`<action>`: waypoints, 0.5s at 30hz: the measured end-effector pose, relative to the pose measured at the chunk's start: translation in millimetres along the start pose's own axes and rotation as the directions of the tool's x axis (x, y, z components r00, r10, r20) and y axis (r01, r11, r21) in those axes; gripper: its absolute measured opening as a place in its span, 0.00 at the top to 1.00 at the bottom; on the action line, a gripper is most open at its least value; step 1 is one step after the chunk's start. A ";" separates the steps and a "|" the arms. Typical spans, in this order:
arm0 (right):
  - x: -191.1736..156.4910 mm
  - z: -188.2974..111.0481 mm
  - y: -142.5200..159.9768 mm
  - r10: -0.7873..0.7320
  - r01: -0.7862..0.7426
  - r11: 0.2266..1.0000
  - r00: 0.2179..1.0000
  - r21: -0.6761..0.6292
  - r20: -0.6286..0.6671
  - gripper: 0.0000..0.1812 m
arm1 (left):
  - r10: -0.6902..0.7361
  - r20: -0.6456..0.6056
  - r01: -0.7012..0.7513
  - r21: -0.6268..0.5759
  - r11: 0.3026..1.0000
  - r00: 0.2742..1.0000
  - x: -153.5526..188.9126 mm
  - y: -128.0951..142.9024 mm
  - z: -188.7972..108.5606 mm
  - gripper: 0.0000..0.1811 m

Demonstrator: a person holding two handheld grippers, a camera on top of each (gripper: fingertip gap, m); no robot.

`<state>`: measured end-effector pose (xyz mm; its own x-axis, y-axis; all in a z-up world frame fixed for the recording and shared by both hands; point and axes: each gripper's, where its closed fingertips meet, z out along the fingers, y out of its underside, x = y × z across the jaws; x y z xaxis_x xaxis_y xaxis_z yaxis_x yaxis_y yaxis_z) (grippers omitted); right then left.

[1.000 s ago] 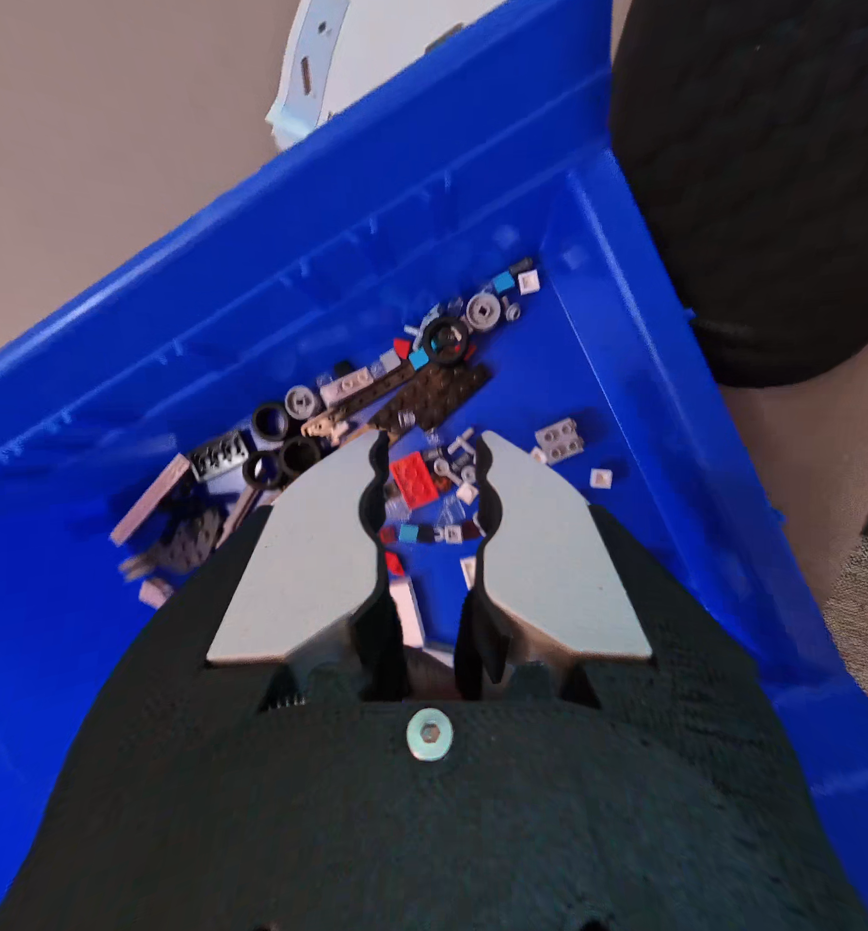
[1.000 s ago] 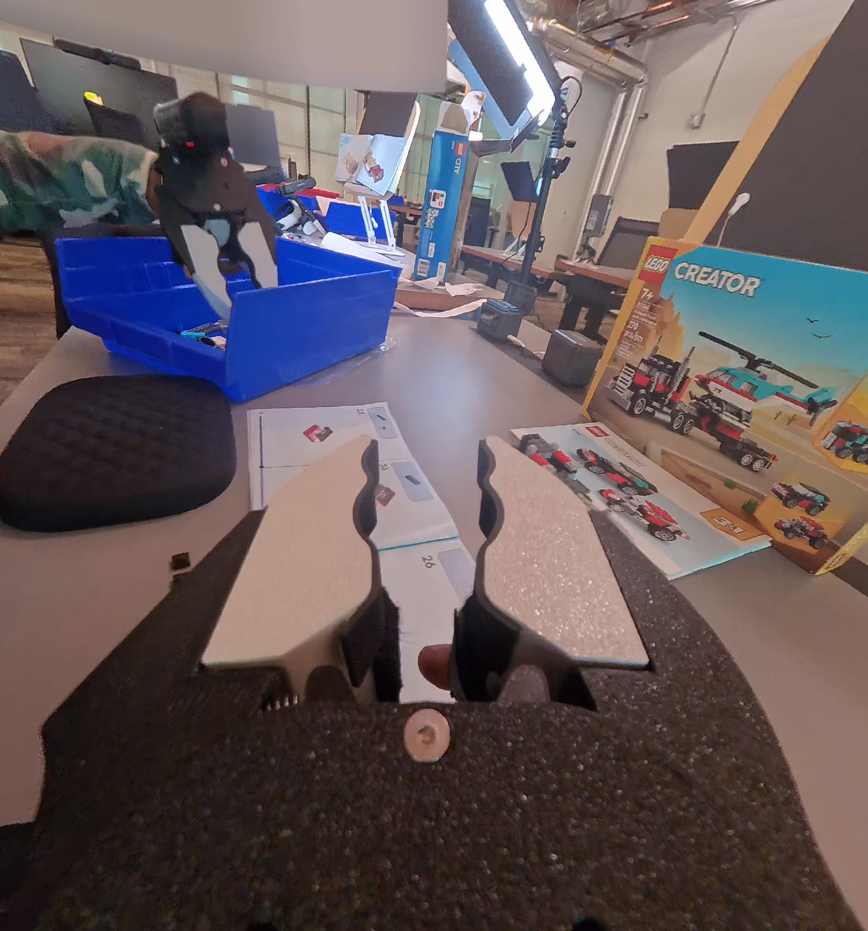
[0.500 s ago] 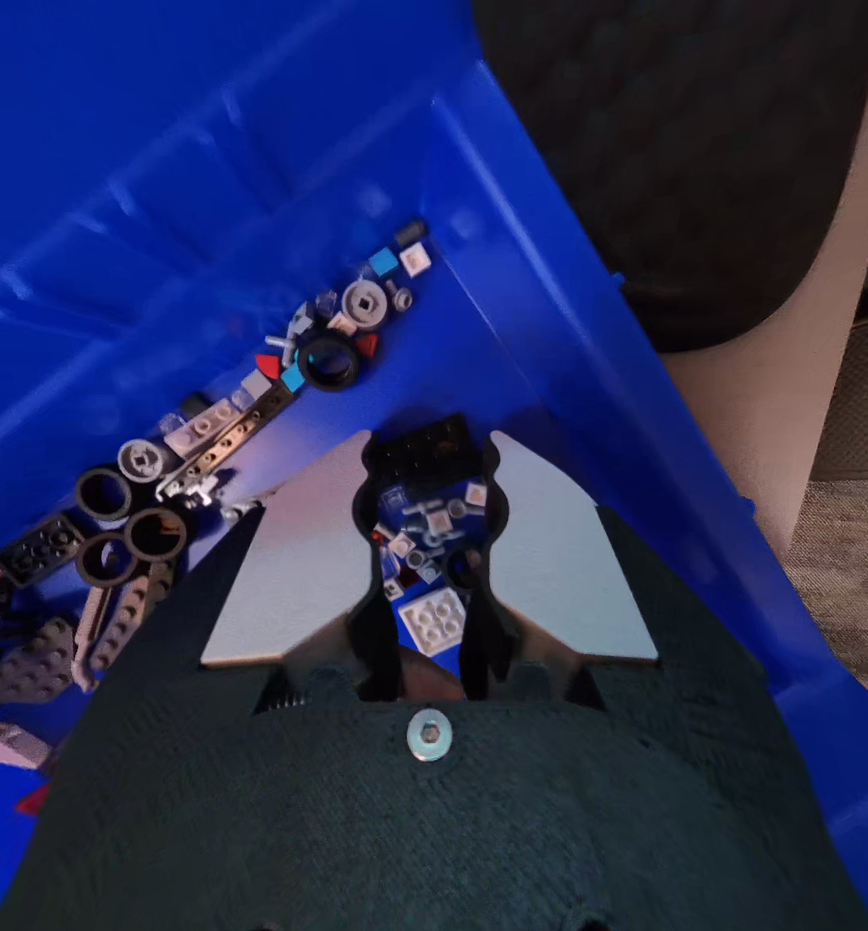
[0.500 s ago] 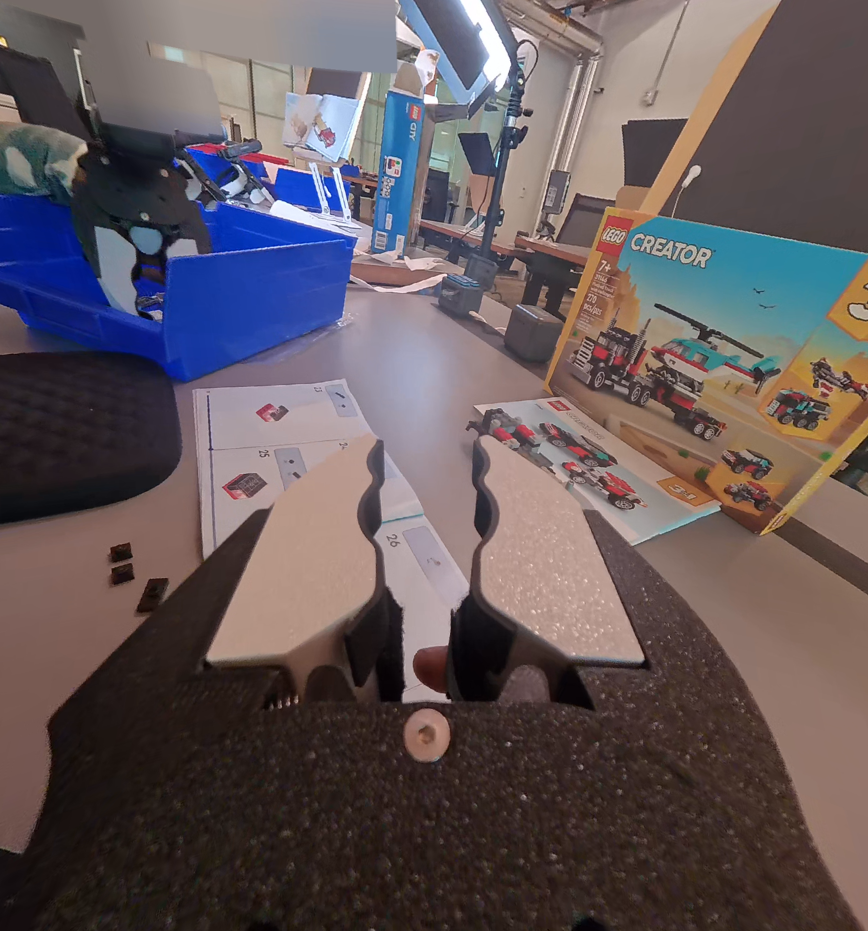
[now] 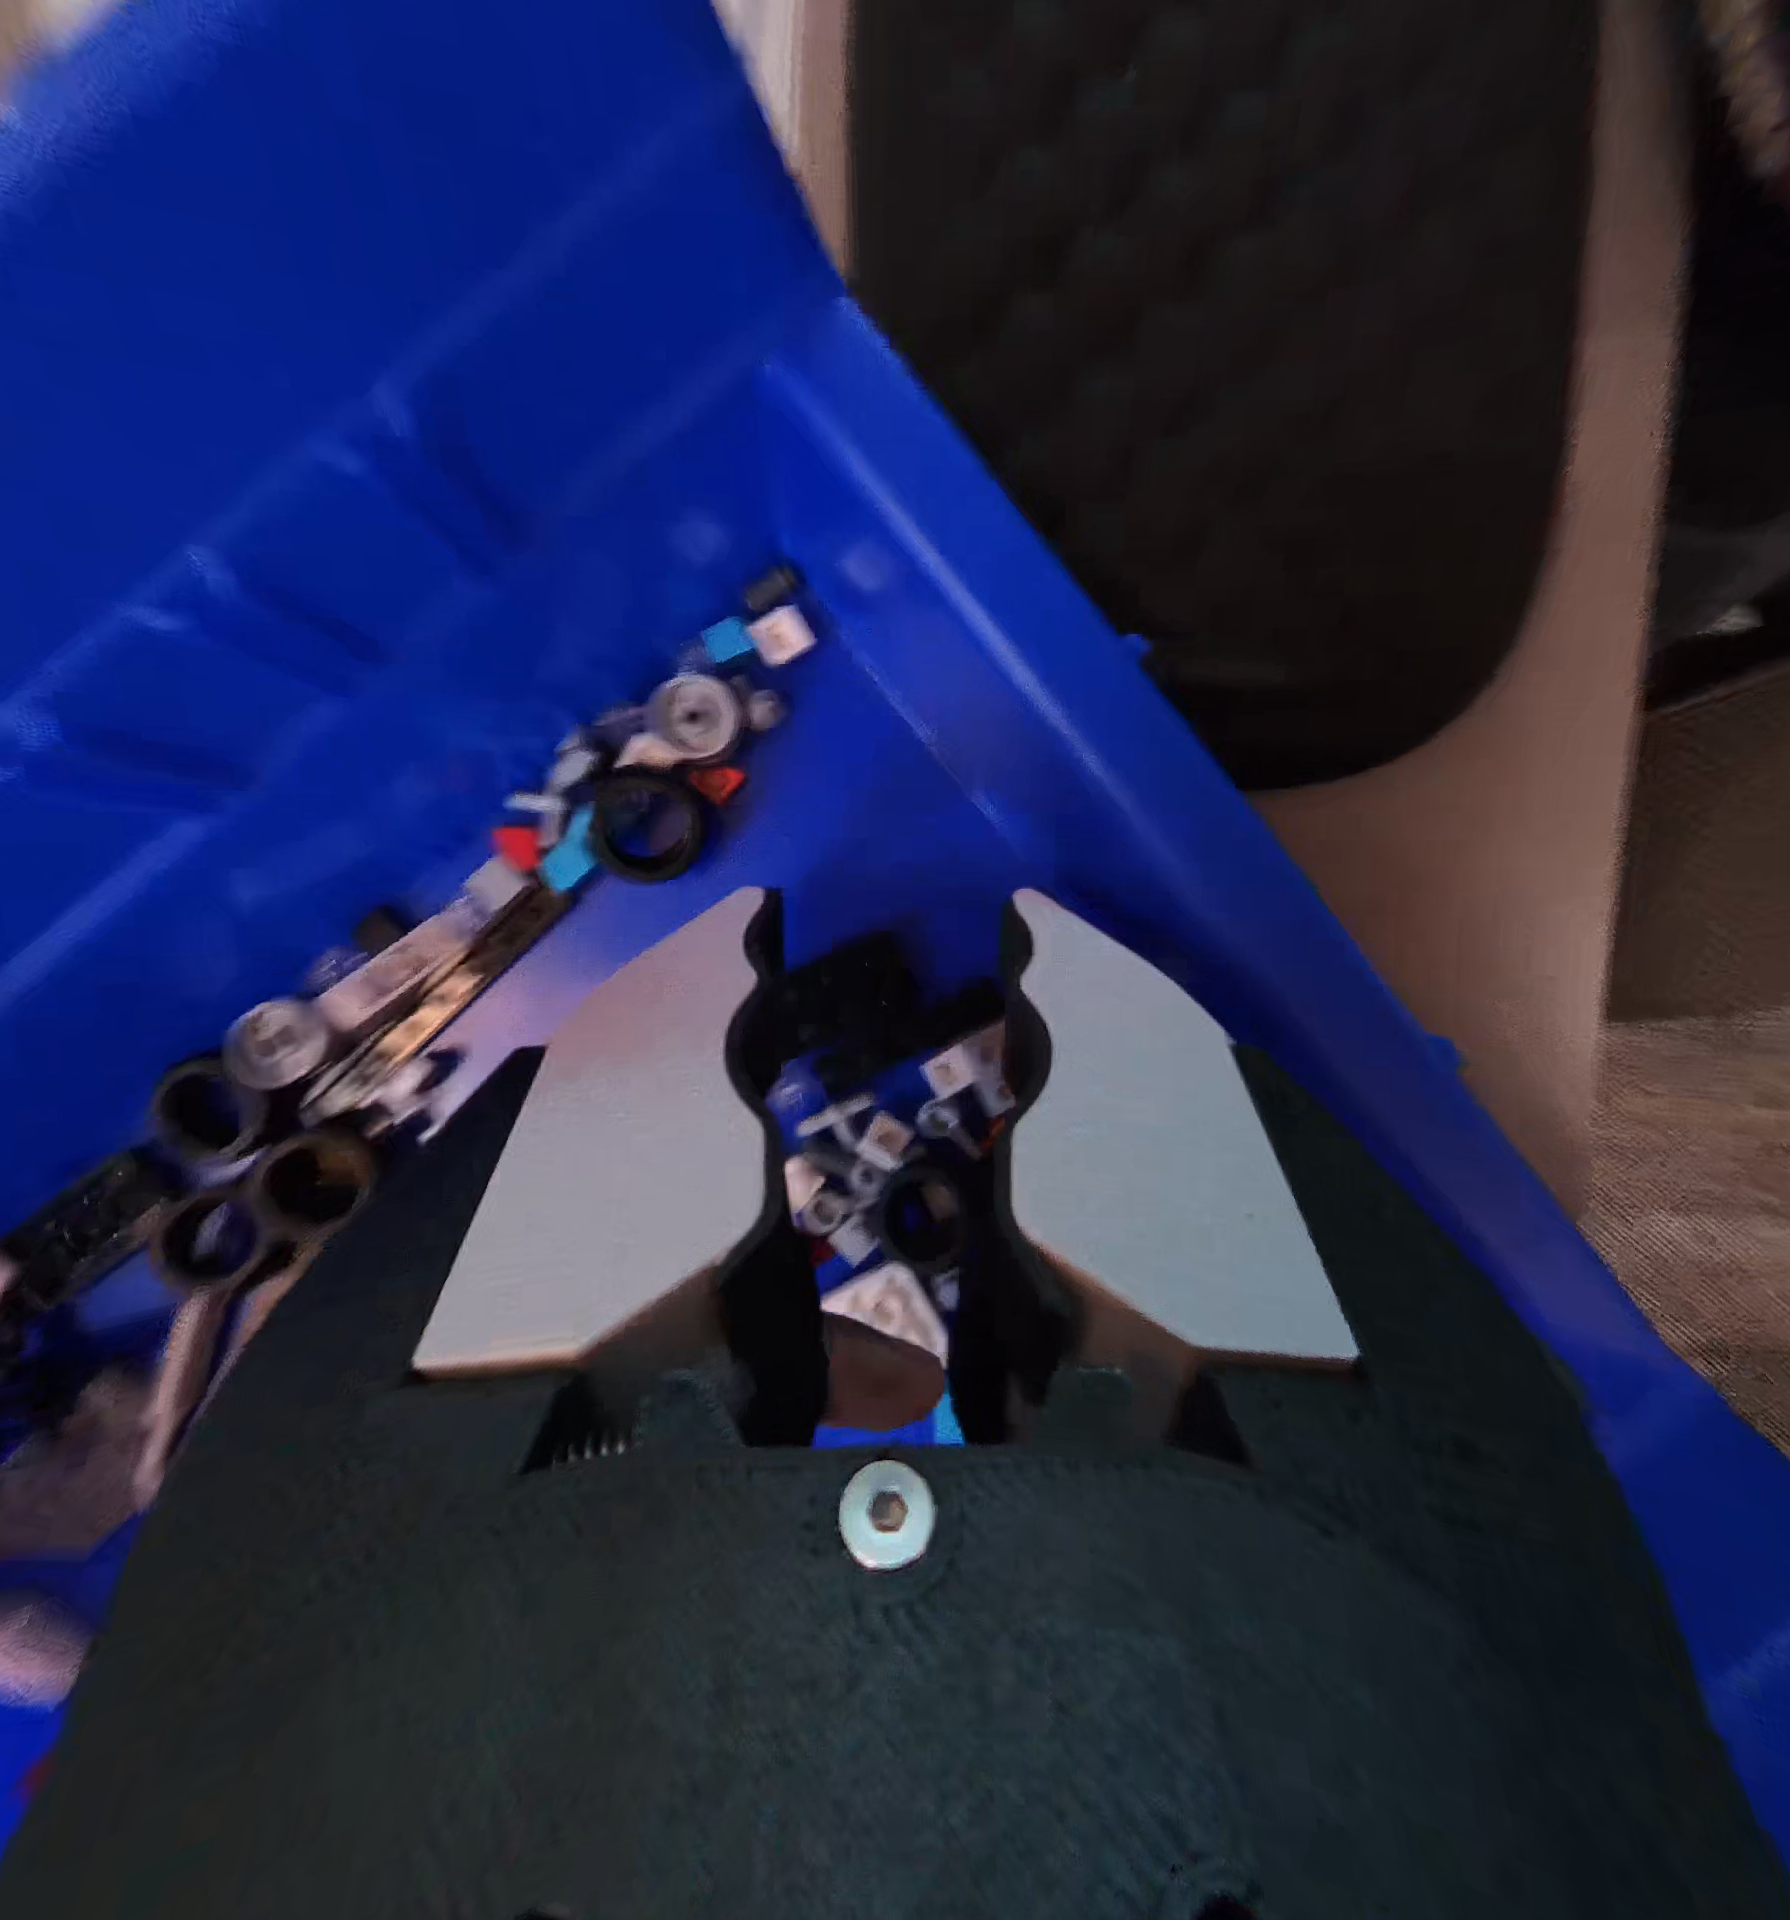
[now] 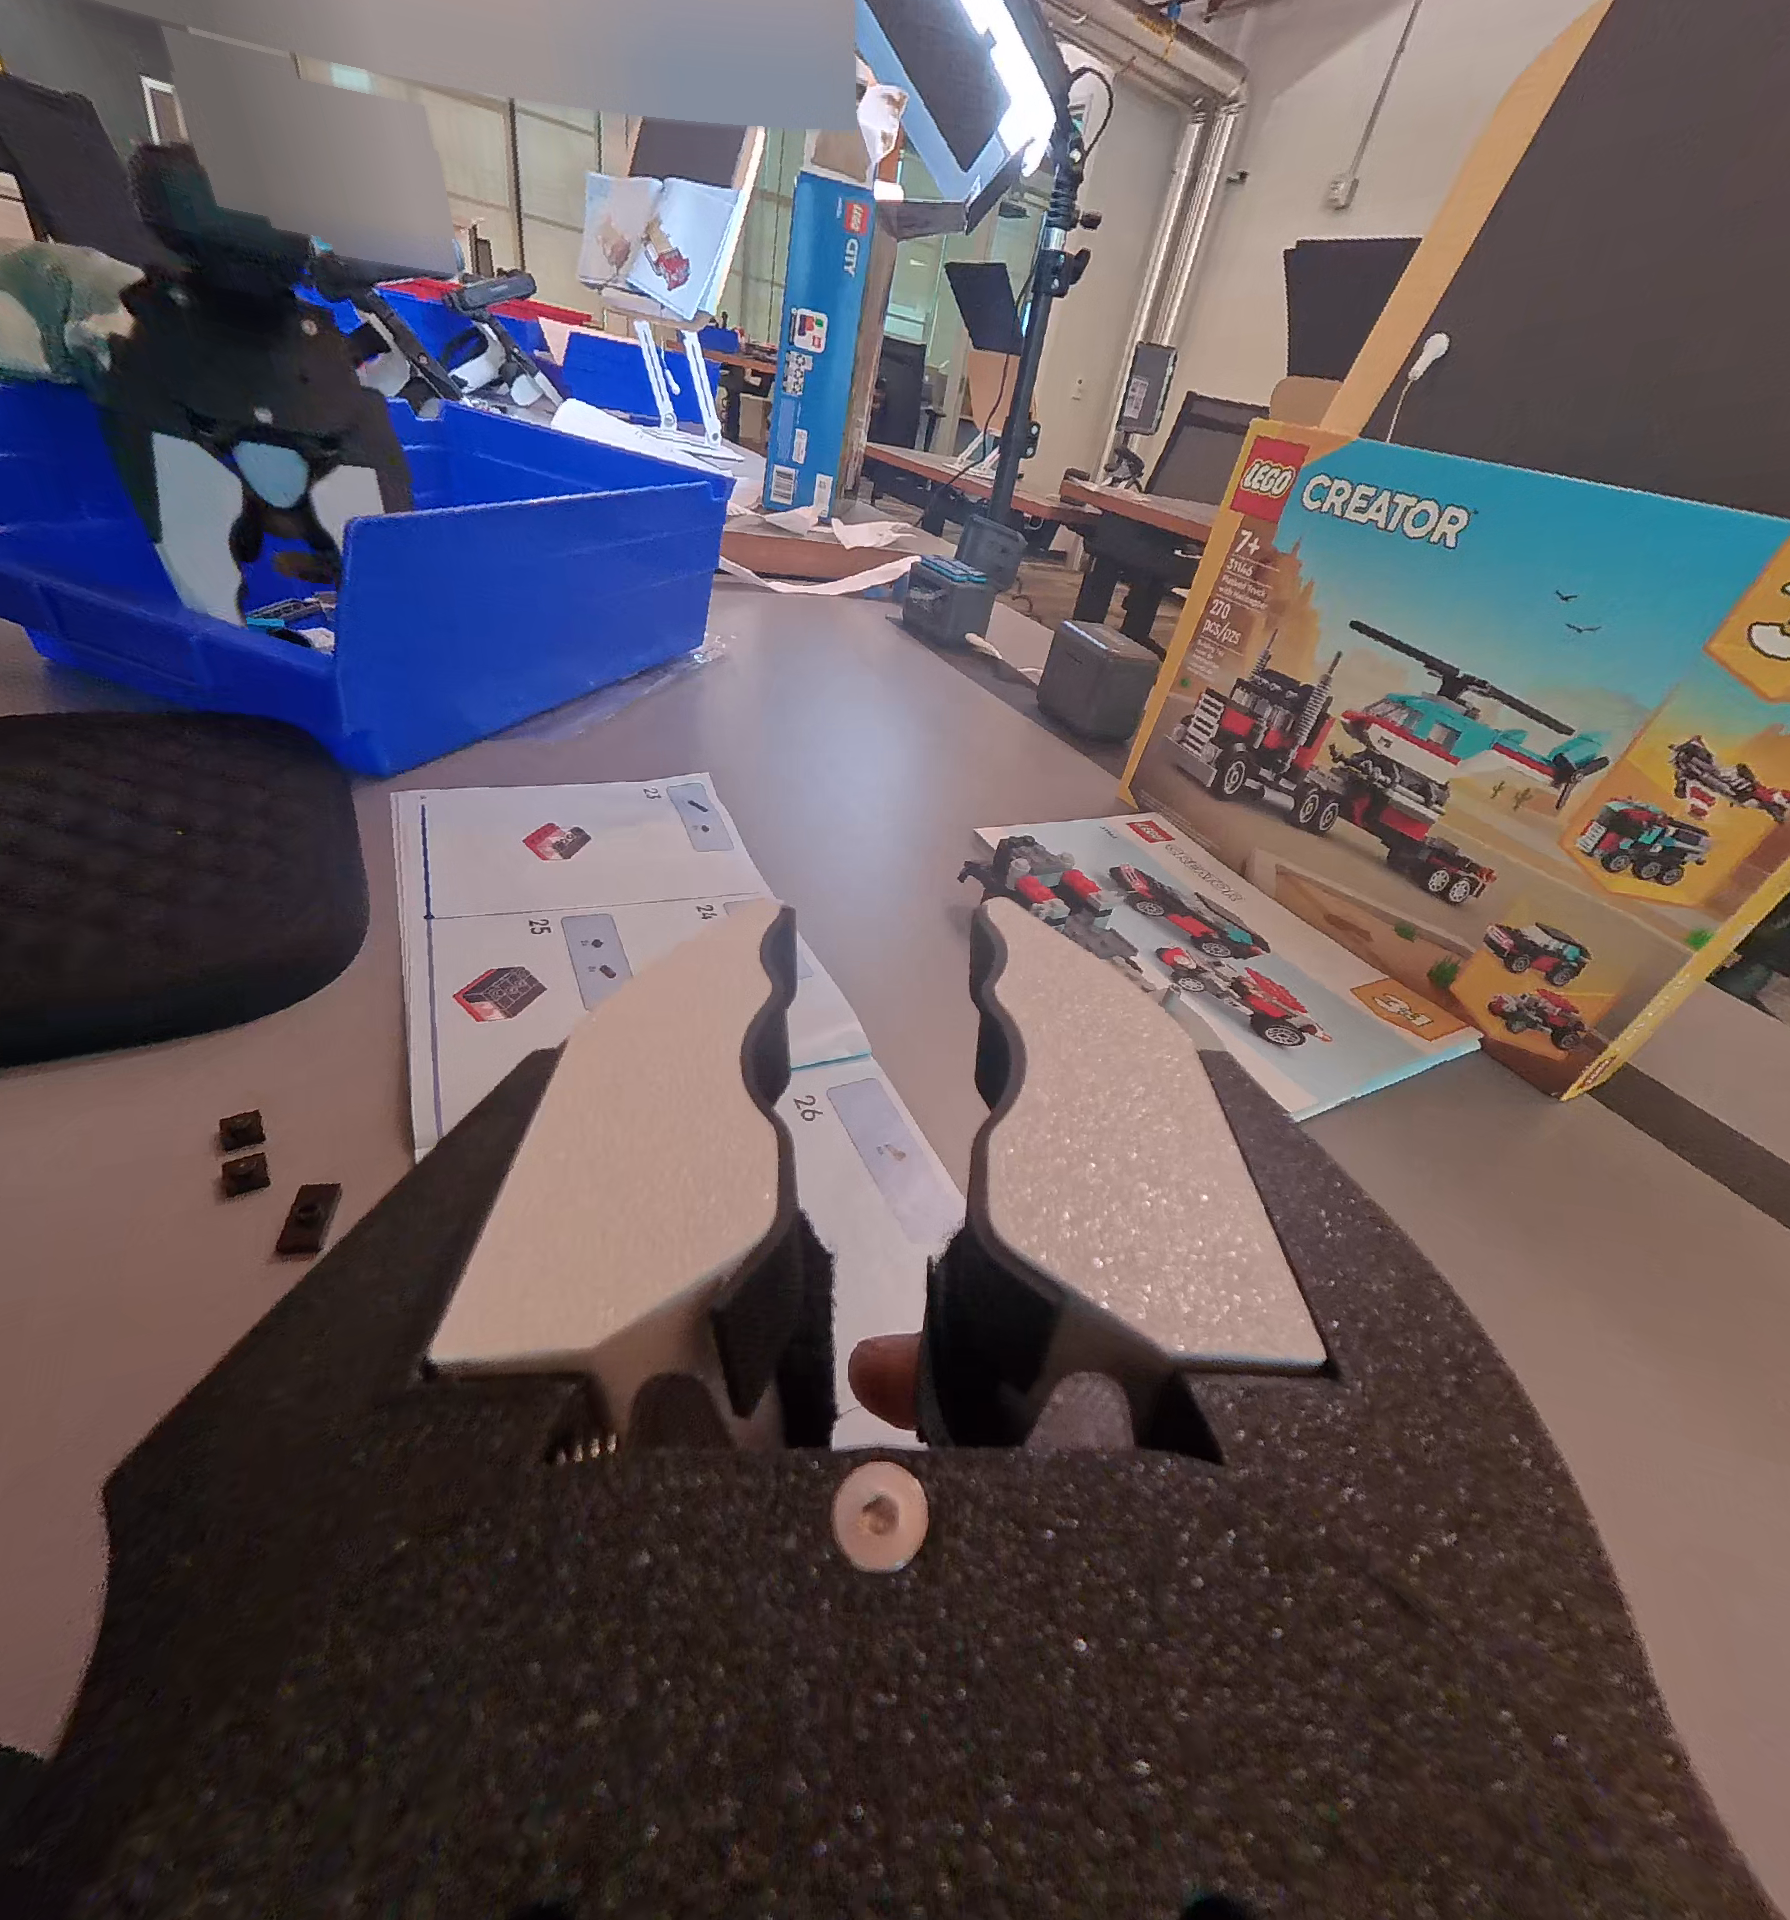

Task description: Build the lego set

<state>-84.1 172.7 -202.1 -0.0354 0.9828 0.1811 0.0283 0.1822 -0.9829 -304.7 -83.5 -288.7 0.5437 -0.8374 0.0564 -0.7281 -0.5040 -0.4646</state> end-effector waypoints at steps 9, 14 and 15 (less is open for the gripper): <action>-1.9 1.5 3.4 -0.006 0.006 1.000 1.000 -0.022 0.012 0.82 | -0.270 0.695 0.338 0.042 0.940 0.667 -62.0 50.7 -136.7 0.77; -1.6 1.0 2.8 -0.003 0.003 1.000 1.000 -0.016 0.010 0.82 | -0.560 0.791 0.552 0.360 0.752 0.247 -45.3 89.6 -187.2 0.69; -1.9 1.2 2.8 -0.001 0.001 1.000 1.000 -0.016 0.013 0.82 | -0.622 0.761 0.555 0.442 0.705 0.184 -40.8 94.2 -188.2 0.68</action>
<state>-85.2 171.4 -205.2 -0.0486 0.9821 0.1819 0.0444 0.1841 -0.9819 -474.0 -136.5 -168.4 0.8707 0.3202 -0.3732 -0.0271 -0.7266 -0.6865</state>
